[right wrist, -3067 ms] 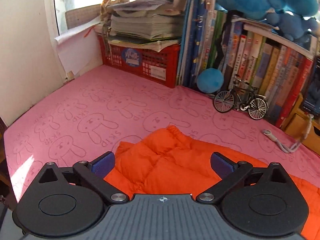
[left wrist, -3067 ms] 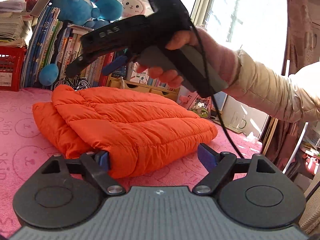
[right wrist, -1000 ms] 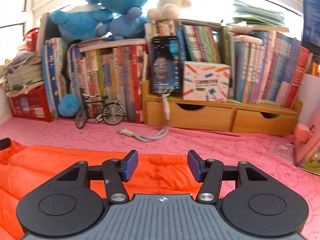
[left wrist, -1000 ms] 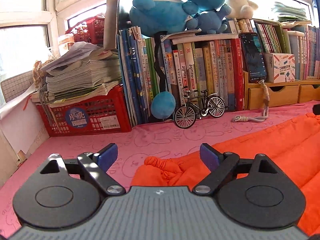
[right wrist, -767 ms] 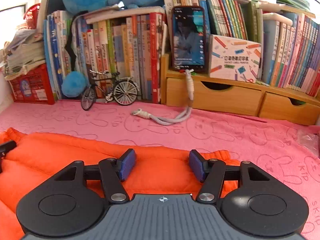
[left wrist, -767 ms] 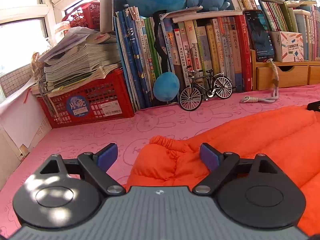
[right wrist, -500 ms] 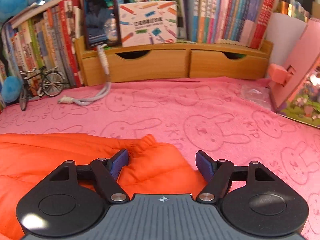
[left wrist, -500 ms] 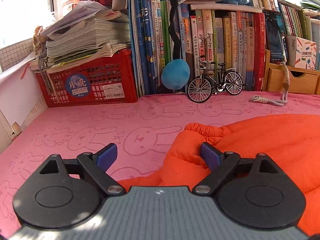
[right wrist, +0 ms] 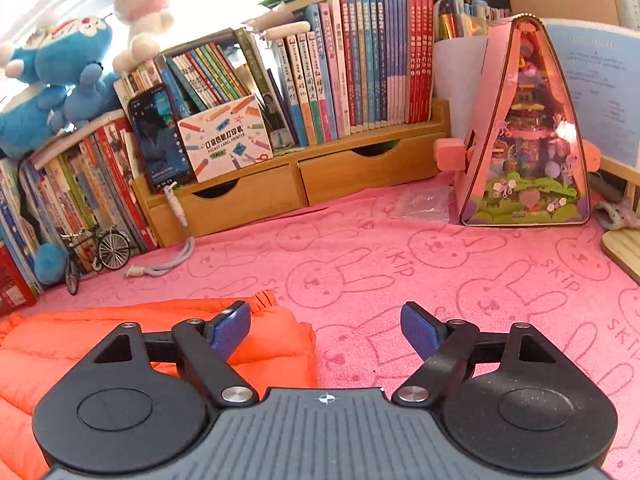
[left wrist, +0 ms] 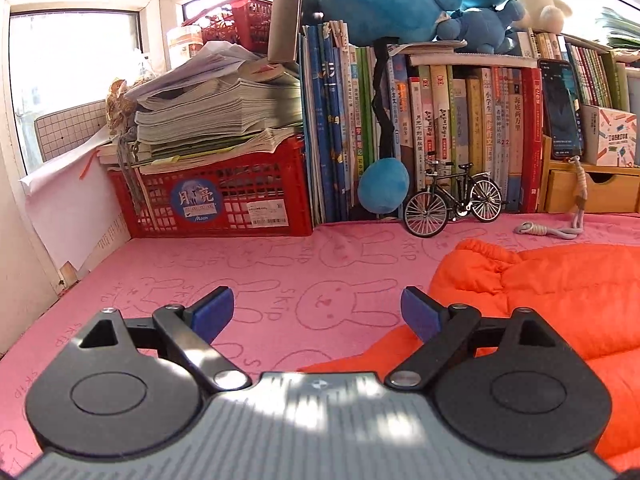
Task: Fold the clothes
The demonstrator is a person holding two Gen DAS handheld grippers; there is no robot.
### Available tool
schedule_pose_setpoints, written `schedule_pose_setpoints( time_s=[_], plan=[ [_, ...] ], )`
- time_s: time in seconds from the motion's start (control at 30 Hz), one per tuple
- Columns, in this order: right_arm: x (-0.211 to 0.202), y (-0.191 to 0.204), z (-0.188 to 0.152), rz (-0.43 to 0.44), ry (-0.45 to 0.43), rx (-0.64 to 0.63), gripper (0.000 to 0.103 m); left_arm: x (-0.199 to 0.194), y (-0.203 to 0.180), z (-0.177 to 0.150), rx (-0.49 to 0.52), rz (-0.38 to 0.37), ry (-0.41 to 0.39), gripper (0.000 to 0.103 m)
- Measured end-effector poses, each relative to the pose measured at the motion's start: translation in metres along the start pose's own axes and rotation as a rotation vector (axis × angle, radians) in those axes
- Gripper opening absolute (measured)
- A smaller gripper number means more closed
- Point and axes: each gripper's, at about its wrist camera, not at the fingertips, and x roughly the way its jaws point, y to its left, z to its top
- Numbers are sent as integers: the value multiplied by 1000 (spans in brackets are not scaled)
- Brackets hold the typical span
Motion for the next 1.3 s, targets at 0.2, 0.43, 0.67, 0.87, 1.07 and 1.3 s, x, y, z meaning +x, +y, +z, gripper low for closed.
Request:
schedule_pose_setpoints(
  time_s=[0.2,0.43,0.67,0.87,1.07,1.3],
  plan=[
    [9,10,-18,53,59,-37,77,17,11,-10,-171,-153,167,90],
    [28,46,-27,75,73,-104,62,-5,16,-39,-81,-66,177,89],
    [-10,23,-26,99,2,-112,68,-34,21,-54,-5,-25,116,89],
    [-61,-16,-42,82,-28,-169,69,-48,37,-61,-78,6,109,88],
    [-96,-14,-72,230,27,-269,72,-87,50,-61,-168,-116,21,88],
    [-106,22,-109,334,110,-433,70,-125,16,-70,20,-253,-88,89]
  ],
)
